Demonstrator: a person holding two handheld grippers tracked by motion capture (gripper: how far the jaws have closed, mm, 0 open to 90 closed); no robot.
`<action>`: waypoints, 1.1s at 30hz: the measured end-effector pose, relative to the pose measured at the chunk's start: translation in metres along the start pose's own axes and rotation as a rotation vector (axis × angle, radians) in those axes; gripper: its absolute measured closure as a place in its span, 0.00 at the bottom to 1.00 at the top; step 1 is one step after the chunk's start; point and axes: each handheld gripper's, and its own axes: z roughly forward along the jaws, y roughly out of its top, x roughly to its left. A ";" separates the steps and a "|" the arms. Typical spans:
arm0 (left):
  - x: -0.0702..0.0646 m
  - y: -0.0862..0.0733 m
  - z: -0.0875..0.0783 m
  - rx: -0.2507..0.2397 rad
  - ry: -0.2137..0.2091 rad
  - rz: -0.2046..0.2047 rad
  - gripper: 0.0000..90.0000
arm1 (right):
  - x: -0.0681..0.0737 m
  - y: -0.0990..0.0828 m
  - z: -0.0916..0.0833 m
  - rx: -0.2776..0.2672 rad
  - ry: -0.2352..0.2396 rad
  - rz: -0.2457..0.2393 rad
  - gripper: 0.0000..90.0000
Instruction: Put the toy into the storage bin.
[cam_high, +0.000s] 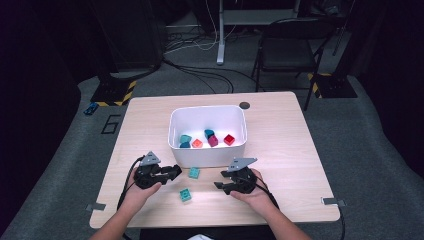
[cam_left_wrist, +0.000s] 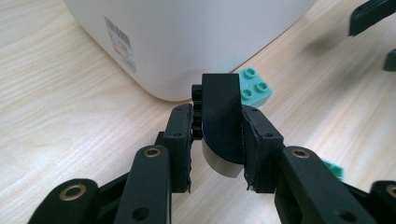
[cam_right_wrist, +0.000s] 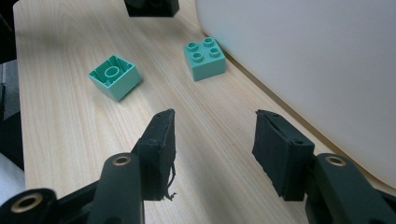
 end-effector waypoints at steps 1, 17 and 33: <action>0.000 0.002 -0.003 -0.003 -0.002 0.000 0.74 | -0.001 0.000 0.000 -0.002 0.000 -0.010 0.53; -0.012 0.043 -0.042 -0.043 -0.042 0.033 0.74 | 0.000 0.000 0.000 -0.001 -0.002 -0.004 0.53; -0.010 0.106 -0.064 -0.098 -0.080 0.077 0.74 | -0.001 0.000 0.000 0.000 -0.003 -0.012 0.53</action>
